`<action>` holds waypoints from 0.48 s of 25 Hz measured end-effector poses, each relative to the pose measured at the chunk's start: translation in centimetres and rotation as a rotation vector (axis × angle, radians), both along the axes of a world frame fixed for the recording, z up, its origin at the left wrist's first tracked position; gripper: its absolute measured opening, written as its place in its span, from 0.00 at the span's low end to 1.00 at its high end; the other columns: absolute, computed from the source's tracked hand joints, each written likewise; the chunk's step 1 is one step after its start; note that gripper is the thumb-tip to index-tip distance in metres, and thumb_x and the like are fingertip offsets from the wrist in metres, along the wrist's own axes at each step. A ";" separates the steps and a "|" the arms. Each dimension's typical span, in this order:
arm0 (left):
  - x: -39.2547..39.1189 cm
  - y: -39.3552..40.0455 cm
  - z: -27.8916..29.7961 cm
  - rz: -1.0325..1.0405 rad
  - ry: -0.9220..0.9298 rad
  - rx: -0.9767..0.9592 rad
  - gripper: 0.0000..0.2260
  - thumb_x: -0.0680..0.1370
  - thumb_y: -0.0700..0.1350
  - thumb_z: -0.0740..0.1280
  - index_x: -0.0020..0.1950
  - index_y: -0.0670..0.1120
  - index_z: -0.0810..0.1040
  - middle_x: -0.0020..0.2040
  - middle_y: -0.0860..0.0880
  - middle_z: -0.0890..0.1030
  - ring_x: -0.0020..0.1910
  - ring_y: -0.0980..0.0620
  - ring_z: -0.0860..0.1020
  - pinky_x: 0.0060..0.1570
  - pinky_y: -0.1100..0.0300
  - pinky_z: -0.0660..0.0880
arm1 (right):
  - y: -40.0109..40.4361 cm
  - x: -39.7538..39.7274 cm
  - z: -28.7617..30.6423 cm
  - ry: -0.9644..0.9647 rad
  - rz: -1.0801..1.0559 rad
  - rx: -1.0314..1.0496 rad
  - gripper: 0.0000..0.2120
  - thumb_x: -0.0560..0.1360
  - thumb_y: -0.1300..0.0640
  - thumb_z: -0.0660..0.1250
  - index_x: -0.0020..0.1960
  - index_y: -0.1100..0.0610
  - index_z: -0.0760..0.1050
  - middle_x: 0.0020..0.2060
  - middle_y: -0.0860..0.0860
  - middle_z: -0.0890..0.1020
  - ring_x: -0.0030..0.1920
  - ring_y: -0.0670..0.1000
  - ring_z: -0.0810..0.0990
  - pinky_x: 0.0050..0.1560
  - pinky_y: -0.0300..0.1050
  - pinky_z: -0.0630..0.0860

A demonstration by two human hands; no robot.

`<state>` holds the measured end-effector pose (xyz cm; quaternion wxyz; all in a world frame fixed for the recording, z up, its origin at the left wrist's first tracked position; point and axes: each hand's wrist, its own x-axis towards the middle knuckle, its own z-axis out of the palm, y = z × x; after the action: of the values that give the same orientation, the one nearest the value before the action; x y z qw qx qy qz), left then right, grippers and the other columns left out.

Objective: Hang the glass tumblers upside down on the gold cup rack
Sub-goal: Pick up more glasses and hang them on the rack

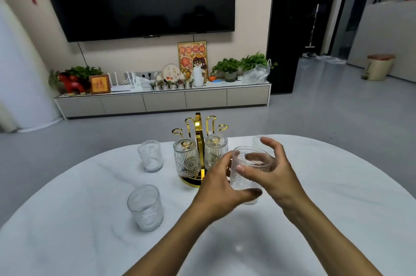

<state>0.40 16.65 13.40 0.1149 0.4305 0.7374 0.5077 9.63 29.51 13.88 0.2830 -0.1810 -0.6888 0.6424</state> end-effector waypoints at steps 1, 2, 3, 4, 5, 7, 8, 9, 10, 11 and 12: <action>-0.1 -0.8 0.6 0.019 0.000 0.027 0.33 0.60 0.58 0.79 0.58 0.74 0.66 0.55 0.66 0.80 0.53 0.62 0.79 0.49 0.62 0.80 | -0.8 0.1 0.6 0.037 0.013 -0.032 0.36 0.60 0.40 0.79 0.64 0.39 0.68 0.52 0.47 0.85 0.51 0.49 0.84 0.47 0.43 0.79; -0.3 -1.6 1.3 0.040 -0.002 0.060 0.33 0.59 0.58 0.80 0.59 0.72 0.67 0.55 0.64 0.80 0.52 0.61 0.79 0.48 0.60 0.80 | -1.2 0.1 1.2 0.071 -0.006 -0.126 0.30 0.65 0.39 0.75 0.64 0.42 0.70 0.53 0.50 0.85 0.52 0.51 0.84 0.48 0.45 0.78; -0.6 -2.1 1.9 0.056 -0.014 0.103 0.34 0.59 0.57 0.81 0.60 0.69 0.68 0.56 0.61 0.80 0.52 0.60 0.80 0.47 0.60 0.81 | -1.3 0.1 1.5 0.055 -0.023 -0.247 0.25 0.70 0.38 0.69 0.64 0.46 0.73 0.53 0.52 0.85 0.52 0.53 0.84 0.49 0.48 0.79; -1.0 -2.4 2.4 0.059 -0.043 0.160 0.35 0.59 0.55 0.81 0.61 0.66 0.70 0.56 0.58 0.80 0.53 0.59 0.80 0.47 0.60 0.81 | -1.4 -0.1 1.8 -0.028 -0.006 -0.356 0.24 0.73 0.36 0.64 0.63 0.49 0.75 0.52 0.55 0.85 0.50 0.56 0.85 0.48 0.51 0.79; -1.5 -2.7 2.9 0.050 -0.070 0.211 0.35 0.59 0.52 0.82 0.62 0.62 0.71 0.57 0.56 0.81 0.53 0.57 0.81 0.48 0.59 0.81 | -1.8 -0.2 2.1 -0.159 0.079 -0.444 0.26 0.74 0.35 0.60 0.61 0.52 0.77 0.49 0.57 0.85 0.46 0.58 0.85 0.47 0.52 0.80; -2.3 -2.9 3.9 0.008 -0.057 0.257 0.35 0.59 0.50 0.82 0.63 0.59 0.72 0.56 0.54 0.82 0.54 0.55 0.81 0.50 0.59 0.80 | -2.8 -1.0 2.7 -0.249 0.324 -0.664 0.30 0.74 0.34 0.60 0.57 0.59 0.80 0.41 0.60 0.84 0.36 0.59 0.81 0.40 0.52 0.80; -2.7 -2.7 4.2 -0.017 -0.031 0.256 0.35 0.59 0.50 0.82 0.63 0.58 0.72 0.56 0.56 0.82 0.55 0.56 0.81 0.51 0.59 0.79 | -3.1 -1.8 3.0 -0.195 0.371 -0.769 0.29 0.73 0.36 0.62 0.55 0.60 0.81 0.38 0.59 0.83 0.32 0.58 0.80 0.36 0.50 0.79; -3.1 -2.4 4.6 -0.030 0.008 0.242 0.35 0.59 0.50 0.82 0.62 0.59 0.72 0.55 0.58 0.81 0.55 0.57 0.80 0.52 0.61 0.78 | -3.2 -2.6 3.1 -0.128 0.375 -0.843 0.27 0.73 0.38 0.63 0.54 0.61 0.82 0.38 0.59 0.83 0.31 0.57 0.80 0.33 0.48 0.79; -3.8 -2.2 5.0 -0.036 0.051 0.216 0.34 0.59 0.51 0.81 0.62 0.61 0.71 0.55 0.61 0.80 0.55 0.58 0.80 0.52 0.63 0.77 | -3.0 -3.6 3.3 -0.075 0.352 -0.888 0.26 0.73 0.39 0.64 0.53 0.61 0.82 0.40 0.60 0.83 0.30 0.57 0.81 0.31 0.47 0.79; -4.8 -2.1 5.4 -0.051 0.078 0.177 0.34 0.60 0.52 0.81 0.61 0.65 0.71 0.56 0.65 0.79 0.55 0.61 0.79 0.52 0.66 0.75 | -2.5 -4.5 3.6 -0.034 0.314 -0.918 0.24 0.73 0.41 0.66 0.54 0.61 0.81 0.42 0.61 0.83 0.30 0.57 0.82 0.30 0.47 0.79; -6.0 -2.0 5.8 -0.098 0.078 0.124 0.33 0.60 0.52 0.80 0.60 0.69 0.70 0.56 0.68 0.78 0.57 0.64 0.78 0.53 0.69 0.73 | -1.8 -5.4 3.8 -0.007 0.258 -0.930 0.24 0.72 0.42 0.67 0.56 0.61 0.80 0.42 0.63 0.83 0.30 0.58 0.82 0.29 0.48 0.80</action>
<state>-5.64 14.62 19.18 0.0838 0.4921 0.6863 0.5289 4.25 27.69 17.66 0.0879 -0.2035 -0.3464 0.9115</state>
